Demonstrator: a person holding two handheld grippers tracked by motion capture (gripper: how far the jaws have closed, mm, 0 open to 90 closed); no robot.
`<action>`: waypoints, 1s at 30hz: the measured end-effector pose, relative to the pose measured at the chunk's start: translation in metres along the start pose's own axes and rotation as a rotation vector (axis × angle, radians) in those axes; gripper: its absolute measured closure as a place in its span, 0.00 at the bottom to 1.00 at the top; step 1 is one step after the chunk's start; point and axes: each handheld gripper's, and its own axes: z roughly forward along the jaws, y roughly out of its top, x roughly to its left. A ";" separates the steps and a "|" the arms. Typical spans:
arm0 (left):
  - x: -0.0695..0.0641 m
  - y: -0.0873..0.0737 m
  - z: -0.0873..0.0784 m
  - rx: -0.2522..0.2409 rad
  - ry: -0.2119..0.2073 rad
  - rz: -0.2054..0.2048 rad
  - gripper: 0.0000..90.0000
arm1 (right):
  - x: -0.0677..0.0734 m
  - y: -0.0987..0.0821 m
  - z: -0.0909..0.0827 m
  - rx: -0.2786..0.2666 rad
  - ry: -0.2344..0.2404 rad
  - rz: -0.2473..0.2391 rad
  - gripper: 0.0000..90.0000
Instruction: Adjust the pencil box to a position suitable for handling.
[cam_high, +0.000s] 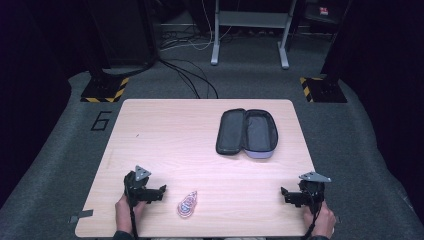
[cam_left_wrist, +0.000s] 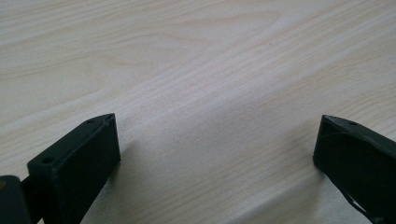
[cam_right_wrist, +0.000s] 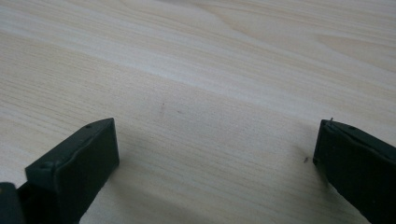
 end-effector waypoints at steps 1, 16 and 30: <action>0.000 0.000 0.000 0.000 0.000 0.000 0.00 | 0.000 0.000 0.000 0.001 -0.002 0.002 0.00; -0.010 0.000 -0.001 0.009 0.080 -0.086 0.00 | -0.003 0.001 0.001 0.002 0.011 -0.006 0.00; -0.037 0.008 -0.027 -0.064 -0.043 -0.042 0.00 | -0.003 0.001 0.001 0.002 0.013 -0.008 0.00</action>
